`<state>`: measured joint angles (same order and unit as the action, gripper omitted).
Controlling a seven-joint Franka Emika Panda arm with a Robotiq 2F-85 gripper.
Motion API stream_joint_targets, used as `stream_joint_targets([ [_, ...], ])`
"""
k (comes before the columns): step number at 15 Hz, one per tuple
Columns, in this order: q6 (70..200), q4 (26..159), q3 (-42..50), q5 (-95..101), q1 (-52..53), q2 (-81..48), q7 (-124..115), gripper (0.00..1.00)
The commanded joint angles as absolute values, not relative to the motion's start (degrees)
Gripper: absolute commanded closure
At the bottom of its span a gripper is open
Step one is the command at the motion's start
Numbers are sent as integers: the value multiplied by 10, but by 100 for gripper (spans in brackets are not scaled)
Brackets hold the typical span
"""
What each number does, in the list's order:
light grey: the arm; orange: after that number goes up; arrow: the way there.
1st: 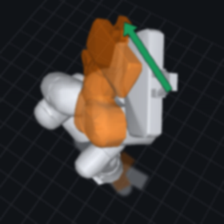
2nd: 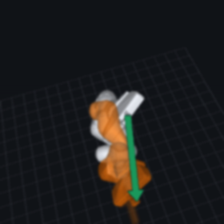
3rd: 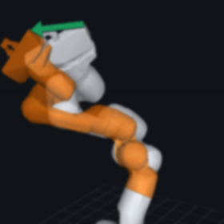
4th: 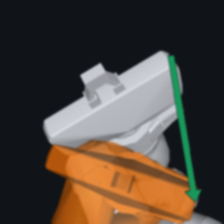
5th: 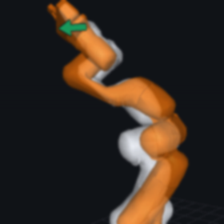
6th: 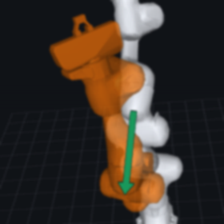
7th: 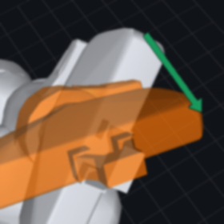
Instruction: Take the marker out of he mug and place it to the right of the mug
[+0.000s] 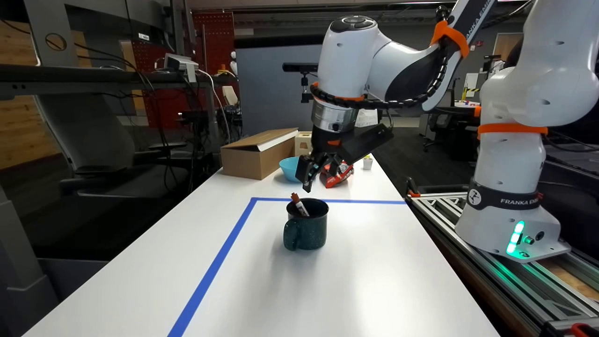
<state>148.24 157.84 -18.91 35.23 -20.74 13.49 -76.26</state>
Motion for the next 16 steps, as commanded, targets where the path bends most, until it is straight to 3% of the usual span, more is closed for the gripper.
stream_joint_targets([
  [1,1455,1576,-145,375,-161,148,-819,0],
  [9,1529,1571,-98,438,-132,126,-891,0],
  [16,1631,1574,-113,538,-187,86,-933,0],
])
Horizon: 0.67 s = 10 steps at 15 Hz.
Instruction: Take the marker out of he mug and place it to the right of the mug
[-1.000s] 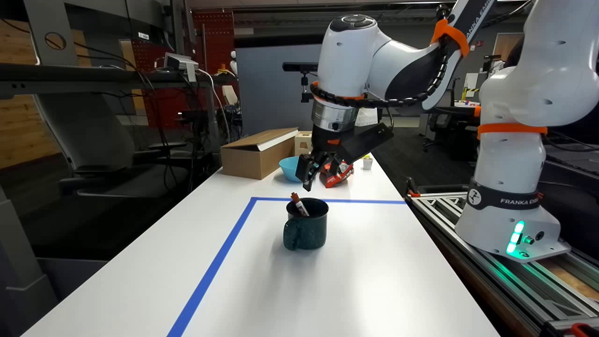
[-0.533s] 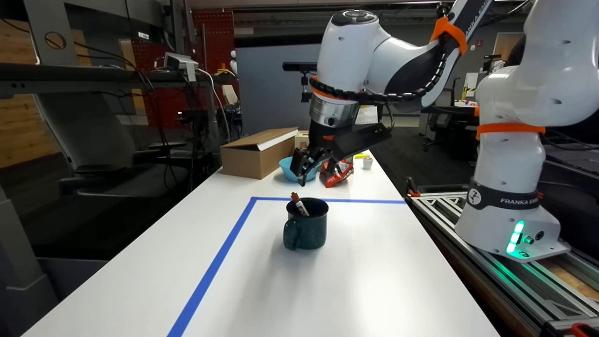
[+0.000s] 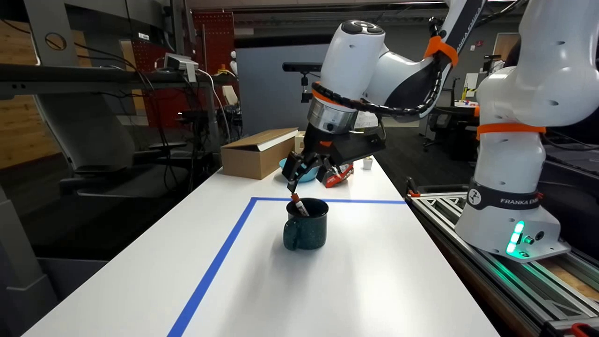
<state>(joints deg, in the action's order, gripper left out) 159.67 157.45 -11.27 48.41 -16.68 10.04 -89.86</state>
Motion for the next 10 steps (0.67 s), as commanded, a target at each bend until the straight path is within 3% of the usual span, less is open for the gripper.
stream_joint_targets([
  [1,1638,1573,-114,557,-194,81,-945,0],
  [2,1643,1570,-114,573,-199,76,-954,0],
  [3,1649,1567,-114,590,-204,72,-964,9],
  [4,1654,1565,-114,604,-208,68,-973,26],
  [5,1657,1564,-114,620,-212,66,-983,30],
  [10,1664,1552,-115,681,-221,51,-1034,70],
])
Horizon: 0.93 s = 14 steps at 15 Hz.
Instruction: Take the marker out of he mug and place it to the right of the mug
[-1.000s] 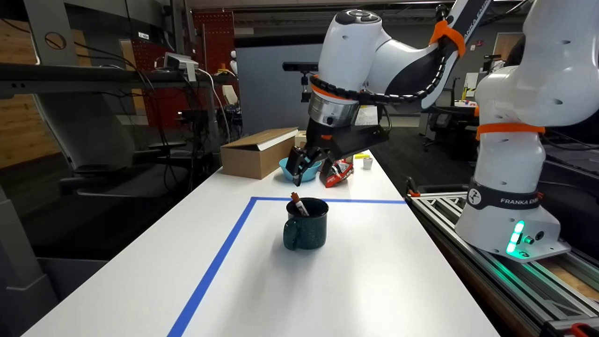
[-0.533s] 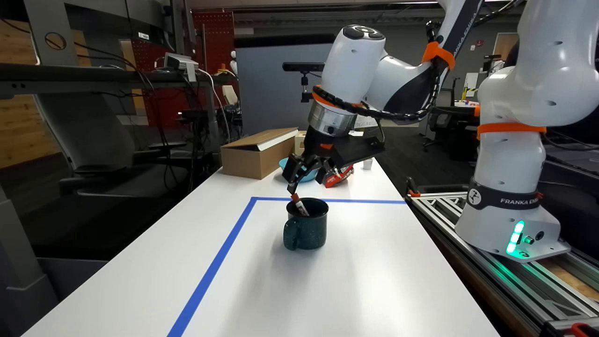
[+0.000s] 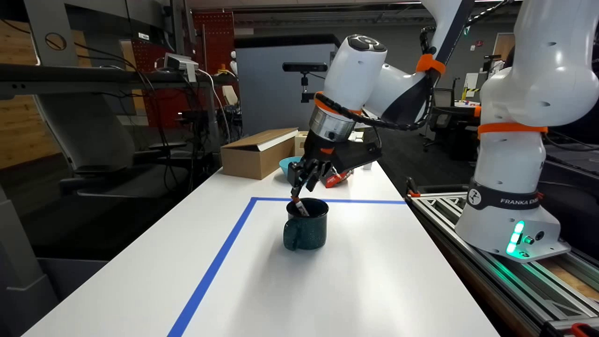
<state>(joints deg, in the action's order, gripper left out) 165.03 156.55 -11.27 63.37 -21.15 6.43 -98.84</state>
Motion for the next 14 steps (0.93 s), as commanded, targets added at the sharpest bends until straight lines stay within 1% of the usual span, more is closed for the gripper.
stream_joint_targets([
  [1,1664,1549,-115,692,-222,48,-1044,79],
  [2,1663,1546,-114,701,-222,44,-1053,86],
  [3,1663,1543,-113,712,-223,40,-1063,84],
  [5,1661,1535,-112,731,-225,32,-1080,72],
  [6,1659,1531,-112,739,-226,28,-1089,69],
  [7,1658,1527,-111,748,-227,23,-1096,61],
  [8,1658,1523,-111,757,-228,19,-1105,56],
  [10,1657,1517,-110,773,-229,10,-1119,49],
  [11,1657,1515,-110,780,-229,6,-1126,56],
  [13,1656,1510,-110,792,-228,-2,-1138,50],
  [14,1656,1509,-110,797,-227,-7,-1142,50],
])
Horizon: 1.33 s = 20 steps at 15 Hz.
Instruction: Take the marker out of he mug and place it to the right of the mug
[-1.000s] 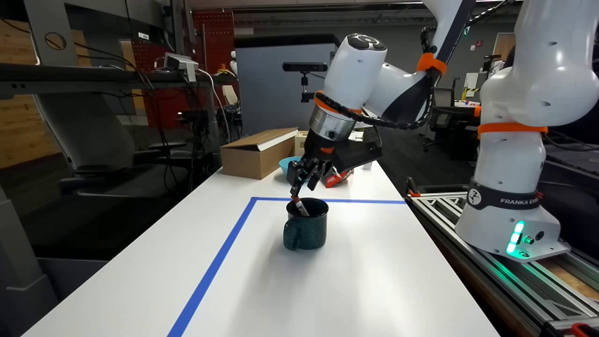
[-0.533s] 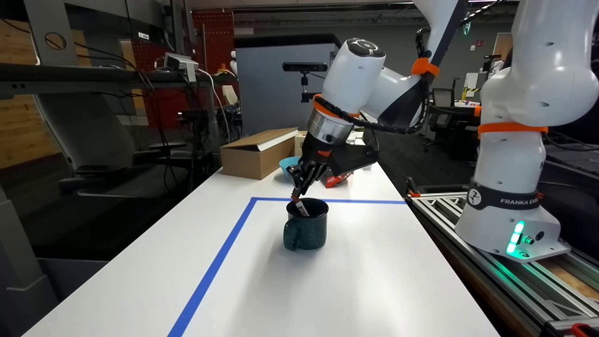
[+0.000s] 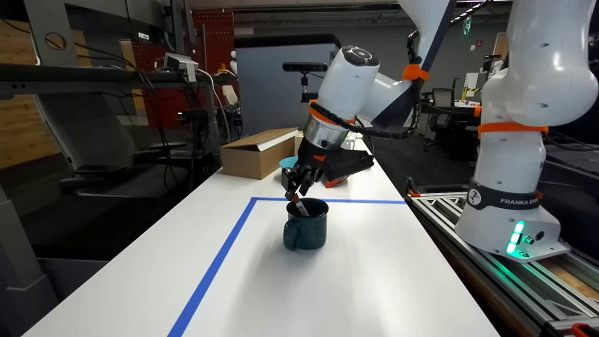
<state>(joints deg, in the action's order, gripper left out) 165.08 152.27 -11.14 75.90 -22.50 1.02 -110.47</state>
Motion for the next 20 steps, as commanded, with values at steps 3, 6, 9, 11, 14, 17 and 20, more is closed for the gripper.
stream_joint_targets([
  [3,1656,1504,-110,816,-226,-15,-1160,76],
  [6,1658,1503,-110,828,-226,-13,-1173,94],
  [9,1658,1507,-110,828,-226,-1,-1177,95],
  [11,1658,1515,-110,821,-226,14,-1170,95],
  [14,1656,1529,-110,792,-226,45,-1142,95],
  [17,1657,1537,-105,748,-228,78,-1108,95],
  [20,1650,1531,-88,669,-230,100,-1060,95],
])
